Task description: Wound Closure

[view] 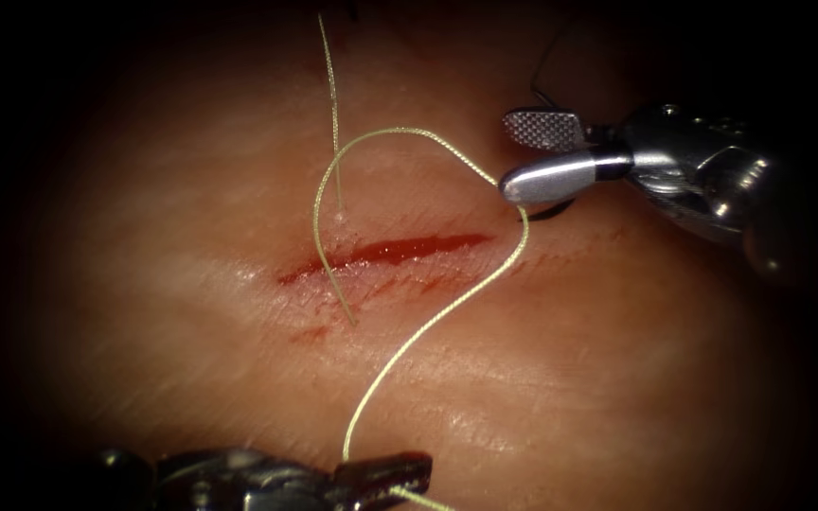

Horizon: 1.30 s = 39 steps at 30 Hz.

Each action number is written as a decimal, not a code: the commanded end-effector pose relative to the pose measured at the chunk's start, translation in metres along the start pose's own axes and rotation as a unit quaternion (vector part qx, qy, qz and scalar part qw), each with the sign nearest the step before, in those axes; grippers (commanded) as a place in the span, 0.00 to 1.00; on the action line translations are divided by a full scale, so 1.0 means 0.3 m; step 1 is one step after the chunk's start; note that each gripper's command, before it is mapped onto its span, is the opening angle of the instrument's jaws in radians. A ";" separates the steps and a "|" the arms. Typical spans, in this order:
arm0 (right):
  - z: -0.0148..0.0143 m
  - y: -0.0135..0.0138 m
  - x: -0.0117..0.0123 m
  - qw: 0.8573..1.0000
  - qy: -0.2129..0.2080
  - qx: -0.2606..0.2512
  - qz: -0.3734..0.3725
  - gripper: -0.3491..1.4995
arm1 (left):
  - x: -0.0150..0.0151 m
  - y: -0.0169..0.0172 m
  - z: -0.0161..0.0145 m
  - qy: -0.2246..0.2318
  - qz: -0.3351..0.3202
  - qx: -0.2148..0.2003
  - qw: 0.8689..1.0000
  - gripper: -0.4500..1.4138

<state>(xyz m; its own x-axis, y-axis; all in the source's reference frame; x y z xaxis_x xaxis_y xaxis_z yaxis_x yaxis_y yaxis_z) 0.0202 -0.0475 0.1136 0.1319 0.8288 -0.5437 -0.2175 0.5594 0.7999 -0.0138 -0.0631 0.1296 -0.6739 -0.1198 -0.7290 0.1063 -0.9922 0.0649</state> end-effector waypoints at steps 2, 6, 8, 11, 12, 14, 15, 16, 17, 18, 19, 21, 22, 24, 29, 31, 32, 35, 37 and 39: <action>-0.0005 0.0031 0.0050 1.000 0.006 -0.013 -0.003 0.99 | -0.001 0.000 0.001 0.001 0.001 0.000 1.000 0.00; -0.0040 0.0051 0.0073 0.999 0.026 -0.025 -0.026 0.99 | 0.001 -0.002 -0.002 0.003 -0.002 -0.005 1.000 0.00; -0.0050 0.0057 0.0060 0.998 0.030 -0.031 -0.038 0.95 | 0.003 -0.004 -0.005 0.007 -0.005 -0.002 1.000 0.00; -0.0049 0.0059 0.0018 0.997 0.022 -0.002 -0.075 0.72 | 0.006 -0.007 -0.010 0.012 -0.013 0.013 1.000 0.00; -0.0037 0.0060 0.0004 0.996 0.022 -0.003 -0.083 0.64 | 0.007 -0.008 -0.011 0.013 -0.012 0.017 1.000 0.00; 0.0005 0.0063 -0.0038 0.995 0.024 -0.003 -0.095 0.42 | 0.009 -0.010 -0.014 0.013 -0.009 0.025 1.000 0.00; 0.0027 0.0064 -0.0057 0.994 0.022 -0.002 -0.104 0.14 | 0.009 -0.010 -0.015 0.012 -0.008 0.027 1.000 0.00; 0.0053 0.0065 -0.0074 0.994 0.022 -0.003 -0.106 0.00 | 0.010 -0.011 -0.015 0.012 -0.007 0.029 0.999 0.00; 0.0096 0.0067 -0.0095 0.994 0.018 -0.008 -0.110 0.00 | 0.010 -0.011 -0.016 0.012 -0.003 0.030 0.999 0.00; 0.0126 0.0068 -0.0106 0.993 0.015 -0.008 -0.114 0.00 | 0.010 -0.012 -0.016 0.011 -0.002 0.031 0.999 0.00; 0.0161 0.0069 -0.0116 0.993 0.015 -0.010 -0.119 0.00 | 0.011 -0.012 -0.017 0.010 -0.001 0.033 0.999 0.00; 0.0240 0.0073 -0.0129 0.992 0.015 -0.016 -0.124 0.00 | 0.011 -0.013 -0.018 0.010 0.000 0.035 0.999 0.00; 0.0275 0.0075 -0.0132 0.991 0.016 -0.017 -0.131 0.00 | 0.011 -0.013 -0.019 0.010 -0.002 0.036 0.999 0.00; 0.0353 0.0081 -0.0135 0.990 0.017 -0.019 -0.141 0.00 | 0.011 -0.013 -0.020 0.008 -0.001 0.038 0.999 0.00; 0.0502 0.0100 -0.0118 0.985 0.021 -0.036 -0.167 0.00 | 0.011 -0.016 -0.022 0.002 0.004 0.041 0.999 0.00; 0.0550 0.0107 -0.0102 0.983 0.022 -0.044 -0.178 0.00 | 0.011 -0.017 -0.024 0.000 0.007 0.043 0.999 0.00; 0.0569 0.0110 -0.0096 0.982 0.023 -0.047 -0.183 0.00 | 0.011 -0.018 -0.024 0.000 0.008 0.045 0.999 0.00; 0.0638 0.0117 -0.0082 0.980 0.026 -0.058 -0.190 0.00 | 0.012 -0.020 -0.025 -0.002 0.011 0.047 0.999 0.00; 0.0690 0.0119 -0.0082 0.980 0.025 -0.051 -0.191 0.00 | 0.012 -0.021 -0.026 -0.004 0.011 0.047 0.999 0.00; 0.0732 0.0116 -0.0088 0.980 0.020 -0.027 -0.194 0.00 | 0.012 -0.022 -0.026 -0.004 0.014 0.049 0.999 0.00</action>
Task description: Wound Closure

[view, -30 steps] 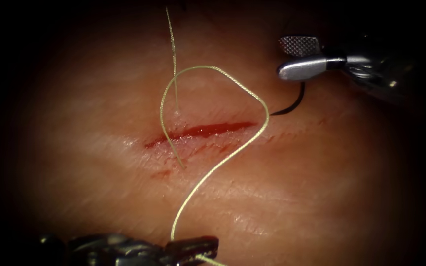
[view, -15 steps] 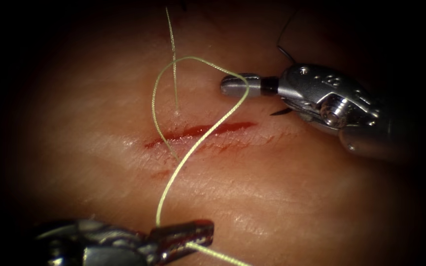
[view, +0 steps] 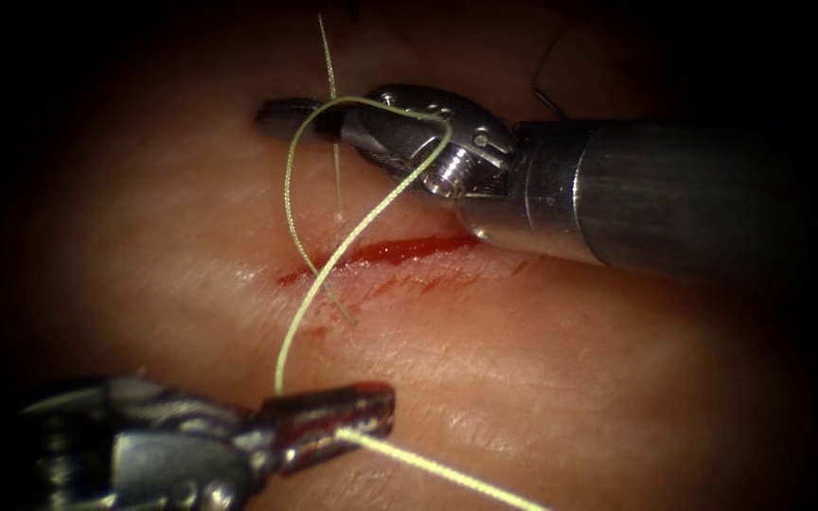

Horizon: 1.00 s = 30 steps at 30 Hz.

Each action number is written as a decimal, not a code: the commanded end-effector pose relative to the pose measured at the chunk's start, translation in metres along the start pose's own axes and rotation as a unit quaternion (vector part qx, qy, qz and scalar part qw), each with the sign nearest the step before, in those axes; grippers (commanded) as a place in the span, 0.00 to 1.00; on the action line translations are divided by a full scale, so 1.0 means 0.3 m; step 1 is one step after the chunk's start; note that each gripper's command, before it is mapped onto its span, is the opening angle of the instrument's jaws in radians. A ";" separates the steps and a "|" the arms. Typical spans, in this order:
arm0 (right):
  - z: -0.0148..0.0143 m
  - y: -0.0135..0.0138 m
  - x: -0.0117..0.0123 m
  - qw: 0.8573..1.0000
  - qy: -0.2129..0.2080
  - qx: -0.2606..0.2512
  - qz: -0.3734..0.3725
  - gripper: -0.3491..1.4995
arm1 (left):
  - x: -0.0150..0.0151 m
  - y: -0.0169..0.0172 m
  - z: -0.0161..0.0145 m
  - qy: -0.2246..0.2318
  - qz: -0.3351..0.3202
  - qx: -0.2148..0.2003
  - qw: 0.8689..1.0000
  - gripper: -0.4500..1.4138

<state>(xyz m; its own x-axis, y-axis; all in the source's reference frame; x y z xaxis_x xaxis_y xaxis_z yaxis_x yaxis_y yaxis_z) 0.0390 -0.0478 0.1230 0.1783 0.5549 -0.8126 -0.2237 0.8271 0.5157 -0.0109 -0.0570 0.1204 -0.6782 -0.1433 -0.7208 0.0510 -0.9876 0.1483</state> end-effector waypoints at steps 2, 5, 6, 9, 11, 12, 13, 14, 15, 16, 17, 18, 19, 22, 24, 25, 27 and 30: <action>0.0081 -0.0010 -0.0003 0.999 0.000 0.036 -0.007 0.00 | -0.001 -0.002 0.002 -0.001 0.001 0.000 1.000 0.00; 0.0097 -0.0020 0.0002 0.999 0.004 0.052 -0.016 0.00 | -0.002 -0.004 0.002 -0.002 0.002 0.000 1.000 0.00; 0.0095 -0.0021 0.0004 0.998 0.007 0.059 -0.014 0.00 | -0.003 -0.004 0.002 -0.002 0.001 0.000 1.000 0.00; 0.0080 -0.0027 -0.0001 0.996 0.021 0.082 0.002 0.00 | -0.004 -0.006 0.002 -0.002 -0.001 0.001 1.000 0.00; 0.0065 -0.0036 -0.0011 0.995 0.029 0.095 0.011 0.00 | -0.005 -0.007 0.001 -0.002 0.000 0.002 1.000 0.00; 0.0058 -0.0040 -0.0015 0.994 0.029 0.102 0.016 0.00 | -0.005 -0.008 0.001 -0.005 -0.001 0.004 1.000 0.00; 0.0049 -0.0047 -0.0021 0.993 0.030 0.113 0.017 0.00 | -0.006 -0.009 0.001 -0.005 -0.003 0.005 1.000 0.00; 0.0043 -0.0053 -0.0027 0.992 0.028 0.123 0.021 0.00 | -0.006 -0.010 0.001 -0.006 -0.004 0.007 1.000 0.00; 0.0037 -0.0061 -0.0033 0.990 0.028 0.133 0.026 0.00 | -0.007 -0.011 0.000 -0.006 -0.006 0.009 1.000 0.00; 0.0029 -0.0075 -0.0042 0.989 0.029 0.146 0.026 0.00 | -0.008 -0.012 0.000 -0.007 -0.007 0.009 1.000 0.00; 0.0023 -0.0085 -0.0048 0.987 0.031 0.154 0.027 0.00 | -0.009 -0.013 0.001 -0.010 -0.008 0.011 1.000 0.00; 0.0019 -0.0096 -0.0054 0.986 0.032 0.163 0.032 0.00 | -0.011 -0.013 0.001 -0.011 -0.009 0.012 1.000 0.00; 0.0015 -0.0108 -0.0060 0.984 0.032 0.172 0.030 0.00 | -0.012 -0.014 0.001 -0.012 -0.010 0.013 1.000 0.00; 0.0006 -0.0152 -0.0070 0.979 0.039 0.200 0.032 0.00 | -0.017 -0.016 0.002 -0.016 -0.012 0.016 1.000 0.00; 0.0003 -0.0182 -0.0073 0.973 0.048 0.220 0.040 0.00 | -0.019 -0.017 0.003 -0.018 -0.013 0.018 1.000 0.00; 0.0003 -0.0195 -0.0074 0.972 0.048 0.228 0.039 0.00 | -0.020 -0.017 0.002 -0.019 -0.013 0.019 1.000 0.00; 0.0006 -0.0222 -0.0078 0.968 0.045 0.245 0.040 0.00 | -0.022 -0.018 0.002 -0.021 -0.014 0.020 0.999 0.00; 0.0021 -0.0252 -0.0091 0.963 0.040 0.264 0.044 0.00 | -0.024 -0.018 0.001 -0.023 -0.016 0.021 0.999 0.00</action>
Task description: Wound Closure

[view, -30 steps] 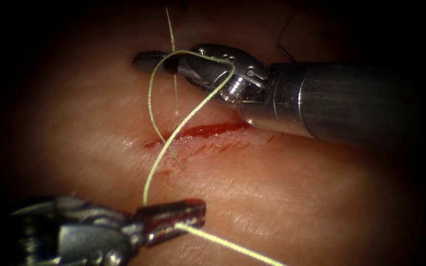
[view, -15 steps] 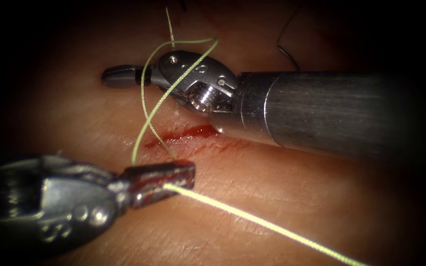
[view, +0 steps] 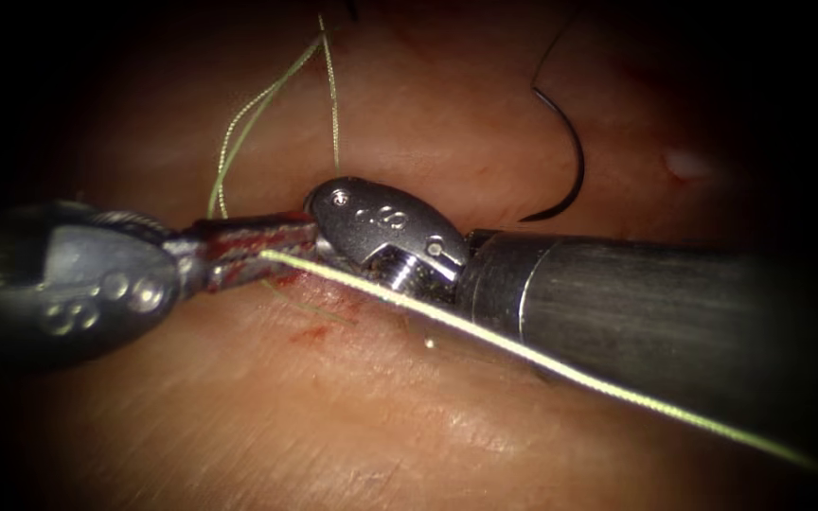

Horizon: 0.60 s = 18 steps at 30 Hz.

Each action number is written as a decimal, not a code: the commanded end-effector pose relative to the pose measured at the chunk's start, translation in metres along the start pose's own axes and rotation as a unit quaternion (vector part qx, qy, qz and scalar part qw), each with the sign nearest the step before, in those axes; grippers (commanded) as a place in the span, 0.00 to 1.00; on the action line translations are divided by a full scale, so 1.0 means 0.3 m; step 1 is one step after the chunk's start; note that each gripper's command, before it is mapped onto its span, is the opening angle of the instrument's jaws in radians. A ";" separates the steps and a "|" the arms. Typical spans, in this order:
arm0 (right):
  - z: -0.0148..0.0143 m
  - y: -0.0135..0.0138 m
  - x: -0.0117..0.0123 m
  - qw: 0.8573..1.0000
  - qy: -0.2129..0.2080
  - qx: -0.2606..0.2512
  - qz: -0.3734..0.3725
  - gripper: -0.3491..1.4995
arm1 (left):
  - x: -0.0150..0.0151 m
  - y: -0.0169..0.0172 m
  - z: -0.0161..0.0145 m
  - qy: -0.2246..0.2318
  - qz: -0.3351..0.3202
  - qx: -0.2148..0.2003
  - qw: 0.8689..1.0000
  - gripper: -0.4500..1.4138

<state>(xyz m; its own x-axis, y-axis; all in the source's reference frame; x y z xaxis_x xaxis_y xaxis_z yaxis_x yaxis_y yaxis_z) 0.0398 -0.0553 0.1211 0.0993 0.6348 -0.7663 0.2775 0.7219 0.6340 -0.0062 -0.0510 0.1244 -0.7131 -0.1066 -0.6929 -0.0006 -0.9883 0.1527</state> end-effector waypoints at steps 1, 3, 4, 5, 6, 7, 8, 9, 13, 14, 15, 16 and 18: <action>0.0040 0.0010 -0.0019 1.000 -0.003 0.011 0.002 0.00 | -0.001 -0.001 0.002 0.000 0.000 0.001 1.000 0.00; 0.0057 -0.0001 -0.0040 1.000 -0.006 0.025 0.008 0.00 | -0.002 -0.001 0.001 -0.001 0.000 0.002 1.000 0.00; 0.0063 -0.0007 -0.0050 0.999 -0.008 0.032 0.009 0.00 | -0.003 -0.001 0.001 -0.002 -0.001 0.003 1.000 0.00; 0.0069 -0.0015 -0.0062 0.999 -0.010 0.038 0.011 0.00 | -0.004 -0.002 0.001 -0.003 -0.001 0.003 1.000 0.00; 0.0075 -0.0026 -0.0076 0.999 -0.012 0.047 0.015 0.00 | -0.004 -0.002 0.001 -0.004 -0.002 0.004 1.000 0.00; 0.0078 -0.0036 -0.0087 0.998 -0.011 0.054 0.017 0.00 | -0.005 -0.002 0.001 -0.004 -0.002 0.004 1.000 0.00; 0.0080 -0.0046 -0.0095 0.998 -0.009 0.061 0.021 0.00 | -0.006 -0.002 0.001 -0.005 -0.002 0.005 1.000 0.00; 0.0080 -0.0059 -0.0104 0.997 -0.008 0.070 0.026 0.00 | -0.007 -0.002 0.001 -0.005 -0.002 0.006 1.000 0.00; 0.0069 -0.0099 -0.0119 0.994 -0.003 0.100 0.033 0.00 | -0.012 -0.002 0.001 -0.007 0.001 0.009 1.000 0.00; 0.0064 -0.0106 -0.0121 0.993 0.001 0.108 0.036 0.00 | -0.014 -0.002 0.002 -0.006 0.002 0.009 1.000 0.00; 0.0056 -0.0112 -0.0121 0.993 0.007 0.114 0.039 0.00 | -0.015 -0.001 0.002 -0.005 0.003 0.008 1.000 0.00; 0.0048 -0.0115 -0.0121 0.992 0.014 0.116 0.042 0.00 | -0.016 -0.001 0.002 -0.004 0.003 0.010 1.000 0.00; 0.0030 -0.0118 -0.0121 0.993 0.035 0.105 0.047 0.00 | -0.020 -0.001 0.002 -0.002 0.006 0.009 1.000 0.00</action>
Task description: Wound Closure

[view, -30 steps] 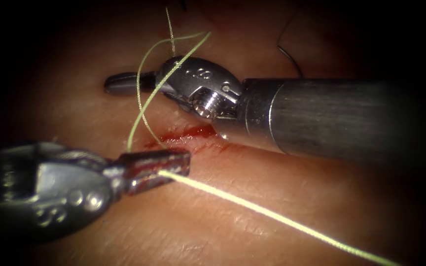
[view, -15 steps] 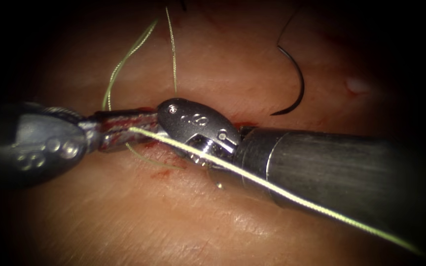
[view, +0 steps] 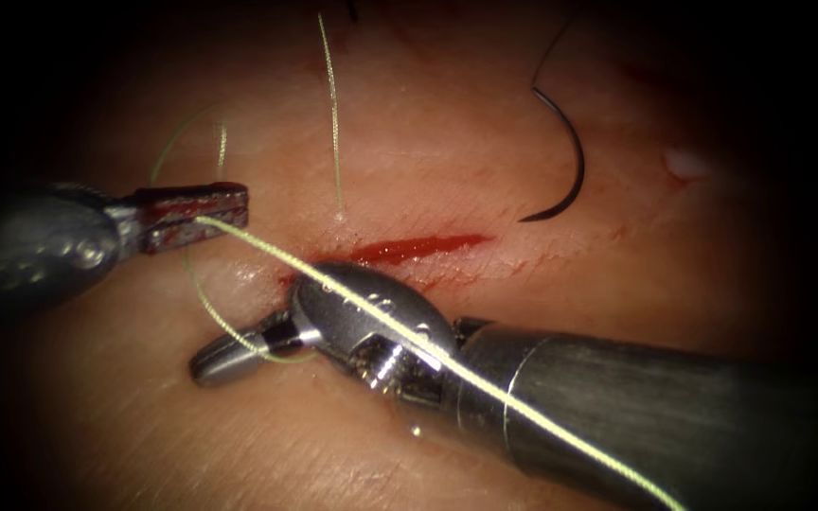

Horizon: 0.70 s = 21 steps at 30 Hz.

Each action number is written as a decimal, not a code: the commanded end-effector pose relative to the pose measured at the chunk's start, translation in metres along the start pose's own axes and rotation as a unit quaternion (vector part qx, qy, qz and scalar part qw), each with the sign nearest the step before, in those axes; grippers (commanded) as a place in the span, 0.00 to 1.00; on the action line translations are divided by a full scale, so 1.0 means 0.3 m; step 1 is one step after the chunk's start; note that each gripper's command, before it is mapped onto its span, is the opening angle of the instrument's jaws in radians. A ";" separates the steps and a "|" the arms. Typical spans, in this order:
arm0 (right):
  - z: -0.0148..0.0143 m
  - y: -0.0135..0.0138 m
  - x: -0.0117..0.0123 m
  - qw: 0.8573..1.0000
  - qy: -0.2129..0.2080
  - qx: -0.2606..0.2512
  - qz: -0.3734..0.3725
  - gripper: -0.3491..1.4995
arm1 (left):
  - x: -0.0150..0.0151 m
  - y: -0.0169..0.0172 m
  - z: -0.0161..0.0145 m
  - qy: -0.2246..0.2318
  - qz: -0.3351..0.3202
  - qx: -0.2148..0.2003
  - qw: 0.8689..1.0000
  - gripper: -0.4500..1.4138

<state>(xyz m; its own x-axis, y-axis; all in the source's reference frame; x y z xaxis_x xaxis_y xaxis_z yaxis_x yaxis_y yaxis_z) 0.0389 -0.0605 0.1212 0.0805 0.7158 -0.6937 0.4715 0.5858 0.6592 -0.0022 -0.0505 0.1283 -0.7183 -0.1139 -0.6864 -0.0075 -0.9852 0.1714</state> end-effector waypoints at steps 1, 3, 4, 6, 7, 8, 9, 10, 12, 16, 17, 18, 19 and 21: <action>-0.0001 0.0014 -0.0005 1.000 0.011 -0.006 -0.001 0.00 | -0.002 0.000 0.003 0.001 0.003 -0.001 1.000 0.00; -0.0015 0.0007 -0.0007 1.000 0.023 -0.004 0.008 0.00 | -0.006 0.001 0.003 0.003 0.007 -0.005 1.000 0.00; -0.0019 0.0003 -0.0010 0.999 0.031 -0.001 0.010 0.00 | -0.008 0.001 0.004 0.003 0.009 -0.007 1.000 0.00; -0.0023 -0.0005 -0.0015 0.999 0.046 0.005 0.021 0.00 | -0.012 0.002 0.005 0.005 0.017 -0.011 1.000 0.00; -0.0025 -0.0010 -0.0017 0.998 0.051 0.007 0.026 0.00 | -0.014 0.003 0.005 0.006 0.020 -0.012 1.000 0.00; -0.0027 -0.0012 -0.0017 0.998 0.054 0.007 0.029 0.00 | -0.015 0.004 0.006 0.005 0.019 -0.013 1.000 0.00; -0.0031 -0.0014 -0.0016 0.998 0.057 0.007 0.029 0.00 | -0.017 0.005 0.007 0.005 0.019 -0.017 1.000 0.00; -0.0036 -0.0014 -0.0013 0.998 0.063 0.005 0.030 0.00 | -0.018 0.005 0.007 0.006 0.021 -0.021 1.000 0.00; -0.0048 -0.0014 -0.0007 0.997 0.077 0.003 0.033 0.00 | -0.021 0.008 0.009 0.008 0.022 -0.027 0.999 0.00; -0.0082 -0.0020 0.0016 0.994 0.099 -0.003 0.035 0.00 | -0.025 0.013 0.012 0.006 0.027 -0.037 0.999 0.00; -0.0088 -0.0022 0.0022 0.994 0.104 -0.004 0.035 0.00 | -0.025 0.013 0.012 0.007 0.025 -0.039 0.999 0.00; -0.0094 -0.0024 0.0028 0.994 0.107 -0.004 0.036 0.00 | -0.026 0.015 0.013 0.008 0.024 -0.043 0.999 0.00; -0.0102 -0.0026 0.0036 0.993 0.112 -0.006 0.037 0.00 | -0.027 0.016 0.014 0.008 0.026 -0.046 0.999 0.00; -0.0112 -0.0027 0.0049 0.992 0.117 -0.013 0.039 0.00 | -0.028 0.018 0.015 0.008 0.026 -0.050 0.998 0.00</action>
<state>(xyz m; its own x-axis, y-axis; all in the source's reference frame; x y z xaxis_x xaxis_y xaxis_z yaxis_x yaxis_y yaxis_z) 0.0350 -0.0589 0.1202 -0.0928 0.8275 -0.5537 0.4452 0.5319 0.7203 0.0010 -0.0548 0.1377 -0.7037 -0.1644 -0.6913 0.1023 -0.9862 0.1305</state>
